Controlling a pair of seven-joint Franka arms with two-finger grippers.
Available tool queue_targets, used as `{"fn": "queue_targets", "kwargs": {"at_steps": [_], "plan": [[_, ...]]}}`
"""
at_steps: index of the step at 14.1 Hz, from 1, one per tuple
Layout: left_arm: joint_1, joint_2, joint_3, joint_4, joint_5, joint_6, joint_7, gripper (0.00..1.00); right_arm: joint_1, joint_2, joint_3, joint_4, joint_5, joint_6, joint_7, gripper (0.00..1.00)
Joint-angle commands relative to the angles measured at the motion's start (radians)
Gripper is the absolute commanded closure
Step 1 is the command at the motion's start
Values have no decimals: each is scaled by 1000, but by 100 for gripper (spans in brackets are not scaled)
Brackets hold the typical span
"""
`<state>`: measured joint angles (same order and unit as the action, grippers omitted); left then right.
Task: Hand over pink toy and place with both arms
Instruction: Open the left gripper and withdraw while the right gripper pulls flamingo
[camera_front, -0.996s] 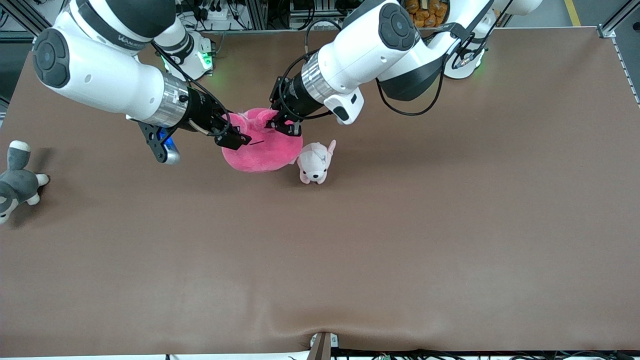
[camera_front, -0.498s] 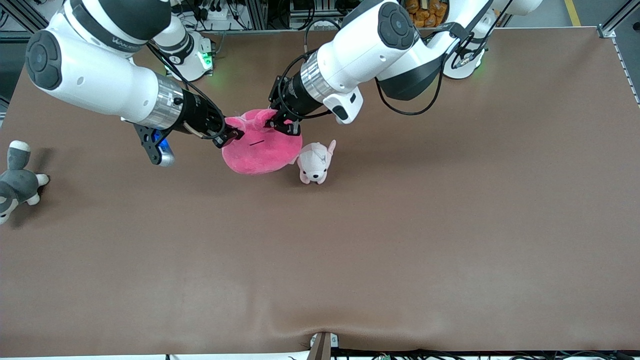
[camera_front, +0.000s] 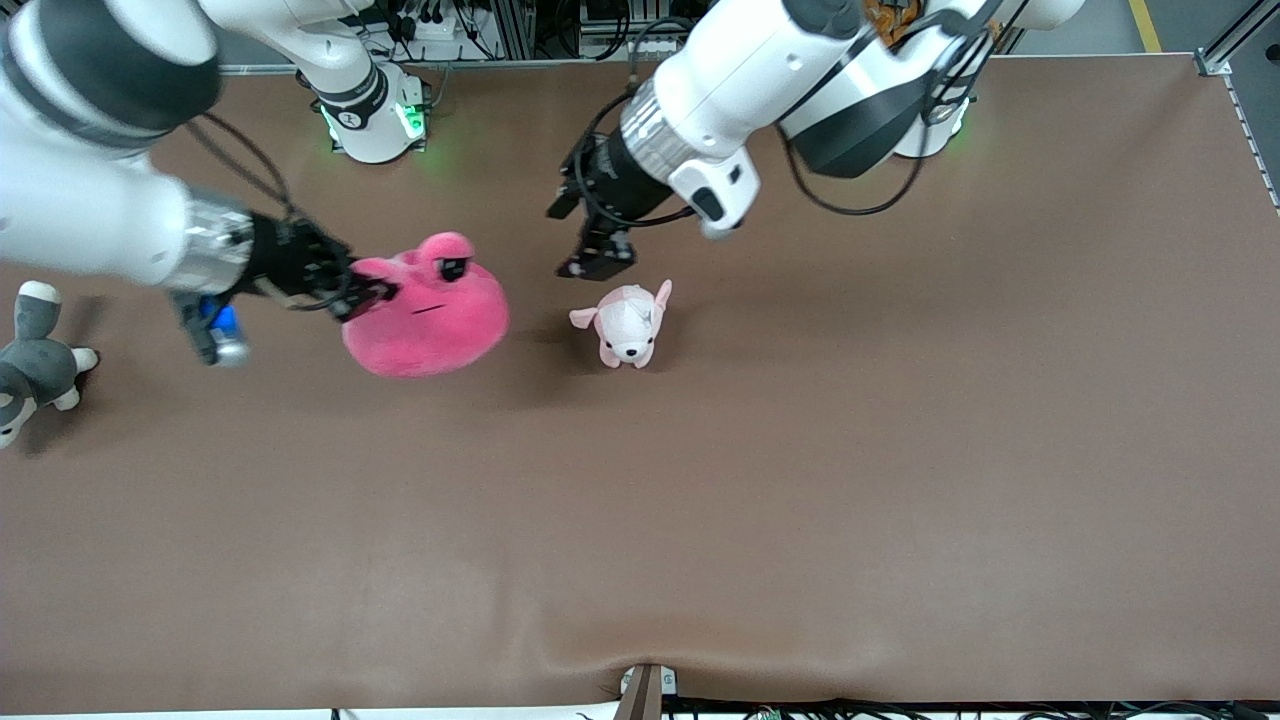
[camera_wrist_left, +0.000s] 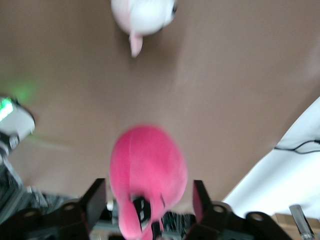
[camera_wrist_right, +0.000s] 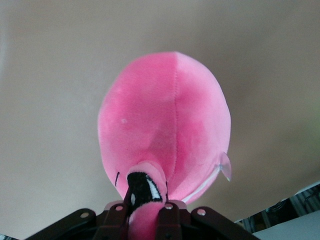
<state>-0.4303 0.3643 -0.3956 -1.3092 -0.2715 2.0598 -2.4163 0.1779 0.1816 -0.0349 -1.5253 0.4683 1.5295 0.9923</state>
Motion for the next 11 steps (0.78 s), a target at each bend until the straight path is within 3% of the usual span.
{"fn": "queue_targets", "kwargs": {"at_steps": [1,5,8,11], "plan": [[97,-77,8,-10,44,-148,220,0,-90,10,15,-51,-49,-11,-157,100],[267,-108,9,-12,80,-372,674,0,-215,85,17,-78,-54,-11,-215,100],[378,-131,8,-12,178,-512,1010,0,-296,163,15,-78,-85,-8,-329,100],[444,-140,9,-9,213,-555,1201,0,-382,240,15,-78,-88,-3,-467,100]]}}
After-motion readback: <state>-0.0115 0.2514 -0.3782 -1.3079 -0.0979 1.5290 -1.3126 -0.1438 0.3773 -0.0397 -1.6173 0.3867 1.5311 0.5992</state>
